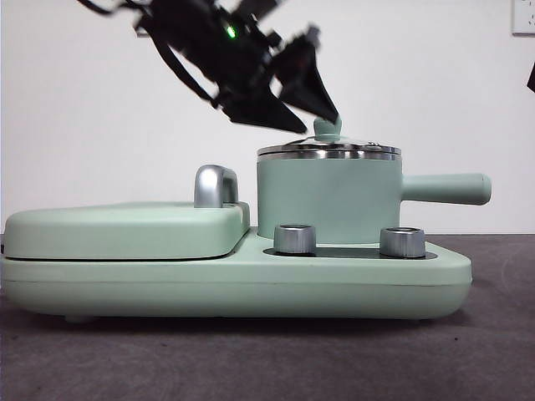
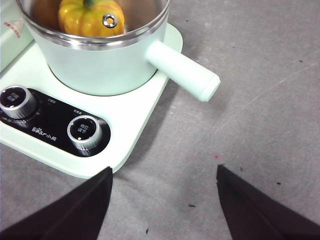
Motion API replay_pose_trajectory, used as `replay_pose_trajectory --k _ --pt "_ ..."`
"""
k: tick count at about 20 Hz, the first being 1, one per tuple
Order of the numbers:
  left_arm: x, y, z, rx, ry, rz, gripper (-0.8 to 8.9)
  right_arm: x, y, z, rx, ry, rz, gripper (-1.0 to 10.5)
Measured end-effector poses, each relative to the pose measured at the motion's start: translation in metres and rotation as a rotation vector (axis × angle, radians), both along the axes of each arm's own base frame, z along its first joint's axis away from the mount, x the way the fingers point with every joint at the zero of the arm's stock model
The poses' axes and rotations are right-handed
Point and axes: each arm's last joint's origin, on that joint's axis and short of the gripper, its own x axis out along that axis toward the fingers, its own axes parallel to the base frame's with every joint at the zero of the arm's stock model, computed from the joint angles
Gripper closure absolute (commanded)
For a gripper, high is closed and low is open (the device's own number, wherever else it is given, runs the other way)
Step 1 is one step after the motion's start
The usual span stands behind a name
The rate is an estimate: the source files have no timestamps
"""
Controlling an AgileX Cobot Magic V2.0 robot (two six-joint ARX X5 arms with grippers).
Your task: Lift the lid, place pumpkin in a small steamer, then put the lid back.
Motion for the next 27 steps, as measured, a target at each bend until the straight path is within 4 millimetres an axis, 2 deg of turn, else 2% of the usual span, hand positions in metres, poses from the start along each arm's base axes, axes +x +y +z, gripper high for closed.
replay_pose_trajectory --k 3,7,11,15,27 --pt "-0.016 0.022 0.023 -0.014 0.111 0.06 5.27 0.0 0.001 0.0 0.014 0.009 0.021 6.3" --pt "-0.034 0.043 0.029 0.049 0.259 0.107 5.34 0.001 0.005 0.0 0.07 0.032 0.099 6.3" --pt "-0.063 0.066 0.036 0.035 0.263 0.123 5.34 0.012 0.014 0.001 0.117 0.017 0.145 6.3" --pt "-0.094 0.097 0.023 0.021 0.286 0.201 5.34 0.026 0.024 0.004 0.175 -0.021 0.198 6.3" --pt "-0.157 0.15 0.012 -0.078 0.256 0.41 5.34 0.042 0.037 0.003 0.238 -0.04 0.275 6.3"
